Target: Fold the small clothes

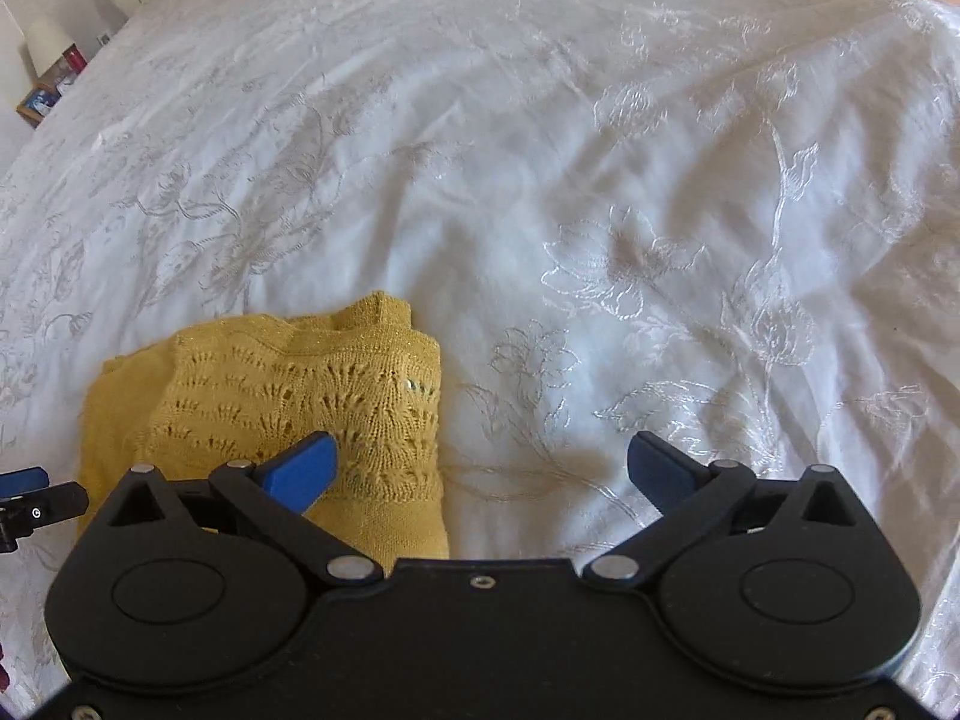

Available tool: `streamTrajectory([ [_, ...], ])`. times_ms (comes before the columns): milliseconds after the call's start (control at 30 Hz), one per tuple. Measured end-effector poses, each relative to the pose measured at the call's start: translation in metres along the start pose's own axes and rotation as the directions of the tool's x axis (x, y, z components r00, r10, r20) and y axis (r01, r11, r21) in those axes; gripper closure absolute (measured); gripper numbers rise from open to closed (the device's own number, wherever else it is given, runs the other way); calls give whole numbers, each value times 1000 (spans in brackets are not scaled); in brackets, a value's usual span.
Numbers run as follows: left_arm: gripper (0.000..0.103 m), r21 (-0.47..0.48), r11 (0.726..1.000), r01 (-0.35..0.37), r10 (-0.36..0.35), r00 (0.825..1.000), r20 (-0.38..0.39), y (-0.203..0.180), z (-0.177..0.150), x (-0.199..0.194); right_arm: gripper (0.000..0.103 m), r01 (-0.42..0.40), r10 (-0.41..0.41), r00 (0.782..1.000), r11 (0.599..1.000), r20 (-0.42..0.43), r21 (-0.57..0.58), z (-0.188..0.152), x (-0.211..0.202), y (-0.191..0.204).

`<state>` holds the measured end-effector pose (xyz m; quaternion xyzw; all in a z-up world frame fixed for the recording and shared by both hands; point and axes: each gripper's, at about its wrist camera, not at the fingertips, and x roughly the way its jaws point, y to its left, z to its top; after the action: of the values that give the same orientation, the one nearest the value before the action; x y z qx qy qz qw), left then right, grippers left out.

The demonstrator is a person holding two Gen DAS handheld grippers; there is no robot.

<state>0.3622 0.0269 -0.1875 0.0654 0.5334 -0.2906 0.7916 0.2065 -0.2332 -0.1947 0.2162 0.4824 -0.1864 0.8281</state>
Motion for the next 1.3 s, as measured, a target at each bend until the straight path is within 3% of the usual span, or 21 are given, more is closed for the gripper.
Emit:
streamTrajectory([
  [100, 0, -24, 1000, -11, 11, 1000, 7, -9, -9, -20, 1, -5, 5, 999, 1000, 45, -10, -12, -24, 2],
  [267, 0, 15, 995, -97, 97, 995, 17, -41, -29, -49, 1, -75, 79, 994, 996, 75, -53, -30, -60, 4],
  [500, 2, -37, 974, -222, 224, 972, 71, -85, -52, -95, 1, -153, 177, 973, 976, 150, -156, -48, -118, 9],
  [700, 2, -75, 967, -245, 254, 957, 142, -114, -66, -133, 1, -132, 176, 953, 974, 247, -187, -60, -161, 7],
  [833, 2, -78, 952, -297, 306, 936, 175, -133, -73, -153, 1, -78, 125, 959, 979, 253, -189, -62, -179, 10],
  [967, 2, -56, 941, -335, 339, 916, 214, -150, -83, -168, 1, -112, 154, 952, 980, 266, -165, -67, -194, 6],
  [1167, 2, -67, 945, -321, 328, 924, 195, -159, -95, -178, 1, 18, 43, 956, 979, 291, -202, -82, -210, 17],
  [1300, 2, -83, 945, -317, 326, 932, 159, -159, -106, -181, 2, -20, 79, 962, 975, 261, -220, -92, -216, 17],
])
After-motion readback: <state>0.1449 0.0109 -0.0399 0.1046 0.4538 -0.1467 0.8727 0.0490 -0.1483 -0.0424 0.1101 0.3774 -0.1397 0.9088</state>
